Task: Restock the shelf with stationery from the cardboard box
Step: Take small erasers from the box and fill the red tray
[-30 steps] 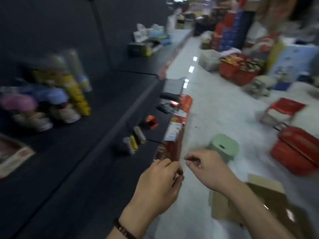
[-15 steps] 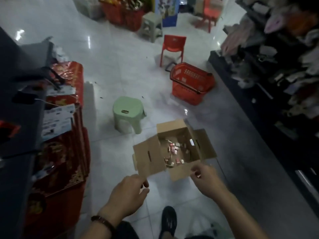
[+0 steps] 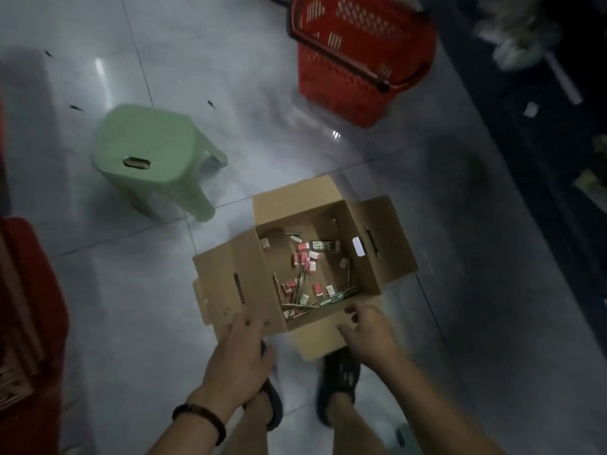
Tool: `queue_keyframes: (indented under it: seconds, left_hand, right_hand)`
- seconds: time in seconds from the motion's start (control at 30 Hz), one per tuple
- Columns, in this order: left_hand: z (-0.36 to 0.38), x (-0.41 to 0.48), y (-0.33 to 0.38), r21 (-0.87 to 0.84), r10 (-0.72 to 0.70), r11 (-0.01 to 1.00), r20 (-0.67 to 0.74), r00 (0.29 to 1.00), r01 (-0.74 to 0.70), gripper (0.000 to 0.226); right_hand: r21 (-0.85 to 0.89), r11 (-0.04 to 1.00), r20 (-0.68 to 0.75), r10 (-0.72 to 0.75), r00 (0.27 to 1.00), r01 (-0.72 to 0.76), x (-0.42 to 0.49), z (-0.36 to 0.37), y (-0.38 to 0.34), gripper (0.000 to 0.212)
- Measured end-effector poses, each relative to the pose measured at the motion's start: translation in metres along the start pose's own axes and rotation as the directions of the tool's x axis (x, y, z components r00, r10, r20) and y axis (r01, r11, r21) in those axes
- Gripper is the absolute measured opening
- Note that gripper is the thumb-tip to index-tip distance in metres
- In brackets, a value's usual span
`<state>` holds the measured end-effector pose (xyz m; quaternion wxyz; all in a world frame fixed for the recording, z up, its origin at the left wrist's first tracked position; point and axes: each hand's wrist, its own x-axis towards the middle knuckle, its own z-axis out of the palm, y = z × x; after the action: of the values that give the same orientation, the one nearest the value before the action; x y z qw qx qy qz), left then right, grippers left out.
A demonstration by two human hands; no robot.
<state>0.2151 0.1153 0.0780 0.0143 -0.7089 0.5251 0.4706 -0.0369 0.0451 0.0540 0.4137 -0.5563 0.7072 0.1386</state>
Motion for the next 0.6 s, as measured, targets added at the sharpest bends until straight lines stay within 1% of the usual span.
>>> queue_keyframes:
  seconds: [0.07,0.17,0.23,0.3,0.33,0.4,0.47,0.5,0.53,0.6]
  left_hand:
    - [0.032,0.055,-0.013,-0.047,-0.033,0.998,-0.009,0.999,0.032,0.031]
    - [0.081,0.133,-0.027,-0.100,-0.120,0.988,-0.052,0.991,0.114,0.051]
    - [0.110,0.181,-0.032,-0.144,-0.203,0.973,-0.149,0.968,0.182,0.054]
    - [0.139,0.223,-0.035,-0.176,-0.277,0.955,-0.252,0.927,0.237,0.056]
    - [0.151,0.239,-0.037,-0.193,-0.310,0.945,-0.279,0.909,0.264,0.059]
    - [0.172,0.263,-0.042,-0.201,-0.353,0.932,-0.327,0.877,0.301,0.062]
    - [0.186,0.275,-0.045,-0.163,-0.362,0.932,-0.376,0.853,0.324,0.063]
    - [0.191,0.278,-0.048,-0.149,-0.363,0.932,-0.395,0.844,0.331,0.063]
    - [0.195,0.280,-0.050,-0.149,-0.367,0.930,-0.405,0.838,0.336,0.063]
    - [0.200,0.280,-0.053,-0.149,-0.359,0.933,-0.413,0.837,0.327,0.064]
  right_hand:
    - [-0.036,0.999,0.036,-0.002,0.999,0.004,0.075,0.033,0.007,0.048]
    - [-0.062,0.998,0.032,-0.024,0.999,0.026,0.188,0.082,0.013,0.052]
    - [-0.056,0.995,-0.012,-0.078,0.997,0.078,0.256,0.115,0.016,0.061]
    - [-0.048,0.995,-0.062,-0.084,0.995,0.082,0.313,0.145,0.015,0.059]
    - [-0.033,0.998,-0.089,-0.050,0.995,0.047,0.335,0.158,0.012,0.062]
    - [-0.020,0.998,-0.122,0.059,0.991,-0.062,0.367,0.184,0.002,0.082]
    - [-0.021,0.988,-0.122,0.152,0.981,-0.155,0.389,0.205,-0.007,0.100]
    - [-0.012,0.983,-0.117,0.181,0.976,-0.184,0.395,0.213,-0.011,0.105]
    - [-0.002,0.979,-0.128,0.200,0.972,-0.201,0.400,0.220,-0.013,0.106]
    - [0.007,0.977,-0.191,0.213,0.958,-0.215,0.409,0.229,-0.013,0.096]
